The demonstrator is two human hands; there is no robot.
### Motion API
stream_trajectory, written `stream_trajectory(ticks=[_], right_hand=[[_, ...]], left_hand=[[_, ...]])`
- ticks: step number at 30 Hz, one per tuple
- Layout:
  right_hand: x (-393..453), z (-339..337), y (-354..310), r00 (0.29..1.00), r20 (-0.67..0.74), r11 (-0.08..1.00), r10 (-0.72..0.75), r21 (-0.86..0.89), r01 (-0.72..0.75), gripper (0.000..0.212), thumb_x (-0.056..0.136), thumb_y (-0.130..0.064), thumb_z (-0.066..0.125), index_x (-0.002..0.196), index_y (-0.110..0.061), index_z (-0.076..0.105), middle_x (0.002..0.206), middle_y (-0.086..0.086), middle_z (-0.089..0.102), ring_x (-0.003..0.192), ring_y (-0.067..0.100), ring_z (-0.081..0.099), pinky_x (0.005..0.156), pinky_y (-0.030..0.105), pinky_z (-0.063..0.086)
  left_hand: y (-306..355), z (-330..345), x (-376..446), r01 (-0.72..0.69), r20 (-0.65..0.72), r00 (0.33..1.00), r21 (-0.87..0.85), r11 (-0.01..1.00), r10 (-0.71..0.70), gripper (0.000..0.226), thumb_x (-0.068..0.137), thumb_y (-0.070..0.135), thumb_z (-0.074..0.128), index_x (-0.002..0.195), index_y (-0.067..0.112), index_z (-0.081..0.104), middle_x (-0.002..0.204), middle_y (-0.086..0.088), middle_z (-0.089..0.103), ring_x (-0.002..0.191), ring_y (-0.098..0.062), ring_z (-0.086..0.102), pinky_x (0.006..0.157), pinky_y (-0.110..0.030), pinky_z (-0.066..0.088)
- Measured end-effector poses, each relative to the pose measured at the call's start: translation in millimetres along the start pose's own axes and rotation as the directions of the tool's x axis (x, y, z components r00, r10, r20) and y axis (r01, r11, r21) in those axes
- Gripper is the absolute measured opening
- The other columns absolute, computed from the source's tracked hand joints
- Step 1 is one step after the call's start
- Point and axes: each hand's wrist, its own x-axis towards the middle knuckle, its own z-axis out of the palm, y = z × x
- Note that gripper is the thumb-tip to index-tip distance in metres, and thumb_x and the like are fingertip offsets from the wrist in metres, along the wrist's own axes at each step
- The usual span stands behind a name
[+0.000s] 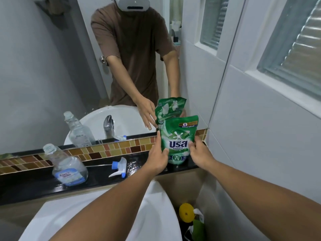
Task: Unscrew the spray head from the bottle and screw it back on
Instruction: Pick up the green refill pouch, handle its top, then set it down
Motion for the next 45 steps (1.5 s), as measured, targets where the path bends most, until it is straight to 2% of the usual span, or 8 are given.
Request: stream_trajectory(ticks=[9,14,21,28,35,41,43,45], right_hand=[[-28,37,-55,0.997,-0.022,0.995,-0.076,0.068,0.077,0.019,0.107,-0.033,0.039,0.103,-0.022,0.053,0.097,0.001,0.068,0.088,0.021,0.066,0.070,0.037,0.053],[-52,68,-95,0.994,0.030,0.984,-0.107,0.147,0.102,0.020,0.108,-0.036,0.037,0.101,-0.023,0.052,0.097,0.005,0.070,0.086,0.024,0.071,0.076,0.054,0.060],[-84,109,-145,0.981,0.029,0.980,-0.194,0.057,0.192,0.020,0.107,-0.039,0.035,0.109,-0.023,0.047,0.102,0.006,0.069,0.088,0.024,0.068,0.079,0.052,0.057],[-107,131,-190,0.959,0.060,0.955,-0.276,-0.091,0.281,0.024,0.107,-0.045,0.030,0.113,-0.025,0.042,0.093,0.003,0.070,0.080,0.023,0.068,0.073,0.051,0.058],[-115,144,-232,0.912,0.072,0.870,-0.403,-0.279,0.406,0.025,0.107,-0.048,0.025,0.110,-0.026,0.038,0.084,-0.002,0.066,0.071,0.020,0.065,0.066,0.047,0.056],[-113,153,-265,0.880,0.073,0.799,-0.470,-0.388,0.459,0.021,0.106,-0.050,0.024,0.102,-0.031,0.034,0.081,-0.003,0.063,0.070,0.024,0.061,0.064,0.046,0.050],[-110,154,-276,0.875,0.111,0.784,-0.471,-0.402,0.473,0.022,0.105,-0.051,0.025,0.100,-0.031,0.033,0.080,-0.002,0.064,0.071,0.025,0.061,0.064,0.045,0.048],[-106,154,-287,0.868,0.144,0.765,-0.474,-0.420,0.488,0.024,0.105,-0.052,0.027,0.098,-0.030,0.035,0.080,-0.001,0.064,0.072,0.024,0.061,0.061,0.043,0.044]], left_hand=[[-9,-47,-28,0.040,-0.106,0.992,-0.252,0.967,-0.068,0.090,0.105,0.004,0.052,0.173,0.047,0.011,0.160,0.003,0.056,0.143,-0.023,0.057,0.119,-0.051,0.052],[-23,-85,-57,0.061,-0.183,0.975,-0.337,0.939,-0.129,0.068,0.104,0.033,0.053,0.165,0.051,0.028,0.150,0.001,0.067,0.131,-0.029,0.068,0.113,-0.058,0.056],[-42,-138,-93,0.110,-0.266,0.944,-0.308,0.945,-0.196,0.041,0.110,0.041,0.049,0.150,0.031,0.052,0.136,-0.004,0.074,0.123,-0.028,0.070,0.112,-0.054,0.055],[-51,-168,-118,0.145,-0.347,0.900,-0.335,0.931,-0.265,0.059,0.106,0.065,0.038,0.150,0.027,0.047,0.135,-0.008,0.070,0.124,-0.032,0.067,0.111,-0.054,0.053],[-52,-195,-128,0.158,-0.327,0.890,-0.436,0.886,-0.319,0.060,0.104,0.066,0.041,0.145,0.023,0.045,0.131,-0.013,0.073,0.121,-0.040,0.071,0.108,-0.059,0.057],[-50,-219,-130,0.135,-0.305,0.904,-0.465,0.875,-0.301,0.066,0.103,0.062,0.049,0.153,0.020,0.040,0.141,-0.017,0.068,0.128,-0.043,0.068,0.110,-0.058,0.057],[-54,-225,-131,0.137,-0.294,0.903,-0.498,0.857,-0.315,0.062,0.104,0.059,0.052,0.149,0.018,0.042,0.135,-0.014,0.070,0.119,-0.040,0.073,0.097,-0.051,0.065],[-56,-231,-134,0.141,-0.262,0.904,-0.562,0.815,-0.337,0.054,0.105,0.055,0.054,0.143,0.019,0.043,0.129,-0.012,0.072,0.105,-0.036,0.079,0.072,-0.039,0.069]])
